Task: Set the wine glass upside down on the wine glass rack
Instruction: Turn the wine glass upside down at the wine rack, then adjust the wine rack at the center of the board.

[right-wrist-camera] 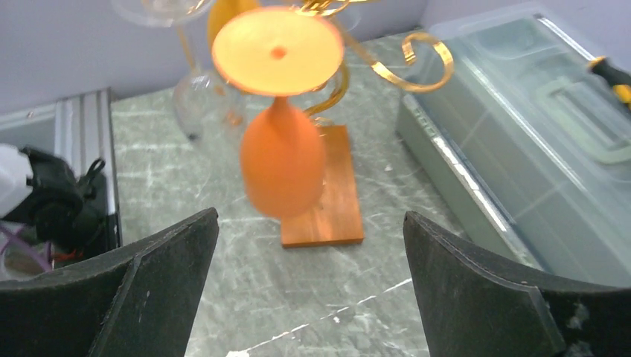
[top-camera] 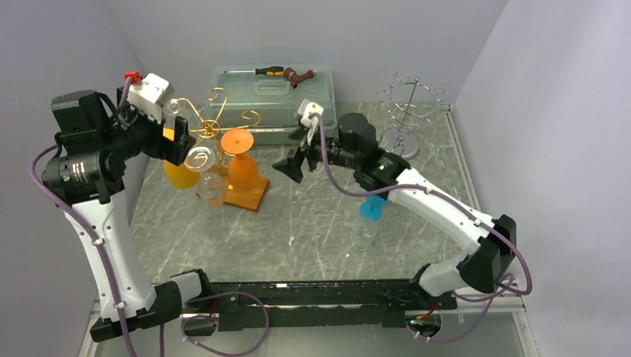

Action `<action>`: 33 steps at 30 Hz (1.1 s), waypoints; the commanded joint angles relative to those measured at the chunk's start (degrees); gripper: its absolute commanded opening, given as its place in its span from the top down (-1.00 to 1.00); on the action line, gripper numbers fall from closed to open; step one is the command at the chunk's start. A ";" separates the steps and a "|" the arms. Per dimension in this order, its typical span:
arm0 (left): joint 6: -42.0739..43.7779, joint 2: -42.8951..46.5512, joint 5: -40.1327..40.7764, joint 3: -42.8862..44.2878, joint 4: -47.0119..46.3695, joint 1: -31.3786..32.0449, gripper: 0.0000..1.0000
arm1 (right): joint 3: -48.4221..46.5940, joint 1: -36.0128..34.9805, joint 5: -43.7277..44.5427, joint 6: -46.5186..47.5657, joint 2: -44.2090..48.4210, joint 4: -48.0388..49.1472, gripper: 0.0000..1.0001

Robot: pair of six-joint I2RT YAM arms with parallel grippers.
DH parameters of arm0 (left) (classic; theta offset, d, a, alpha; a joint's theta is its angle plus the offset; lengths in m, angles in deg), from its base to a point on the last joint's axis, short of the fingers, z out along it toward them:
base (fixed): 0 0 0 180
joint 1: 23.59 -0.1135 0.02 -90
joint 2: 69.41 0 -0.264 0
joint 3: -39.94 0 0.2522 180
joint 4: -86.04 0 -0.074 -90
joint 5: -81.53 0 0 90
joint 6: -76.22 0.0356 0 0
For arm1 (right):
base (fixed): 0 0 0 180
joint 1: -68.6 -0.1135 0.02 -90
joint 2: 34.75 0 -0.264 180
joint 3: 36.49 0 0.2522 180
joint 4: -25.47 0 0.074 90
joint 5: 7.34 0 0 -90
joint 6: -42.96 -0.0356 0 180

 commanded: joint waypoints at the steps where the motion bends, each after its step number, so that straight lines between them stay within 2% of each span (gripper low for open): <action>1: -1.78 -2.20 -2.98 3.58 -0.17 -0.29 -0.99 | -11.75 2.11 8.00 -2.84 -1.66 -12.71 -0.87; 4: -1.71 -3.26 -3.64 3.98 0.21 -0.22 -0.97 | -20.70 4.89 9.84 -6.40 -6.42 -15.82 -0.69; 8: 0.47 -3.52 -4.94 2.73 0.65 -0.12 -0.86 | -32.75 6.74 8.68 -8.67 -14.53 -18.21 -0.57; 16: 4.42 -6.25 -6.45 2.00 0.96 -0.05 -0.49 | -53.19 7.07 1.82 -12.98 -30.63 -22.13 -0.32; 23: 5.05 -8.76 -5.89 0.59 -0.38 2.33 -0.30 | -54.81 7.19 -2.38 -15.69 -35.16 -20.06 0.02; 33: 5.87 -13.46 -2.31 0.79 -1.94 8.26 -0.25 | -48.30 7.98 -6.42 -18.70 -33.07 -15.50 0.13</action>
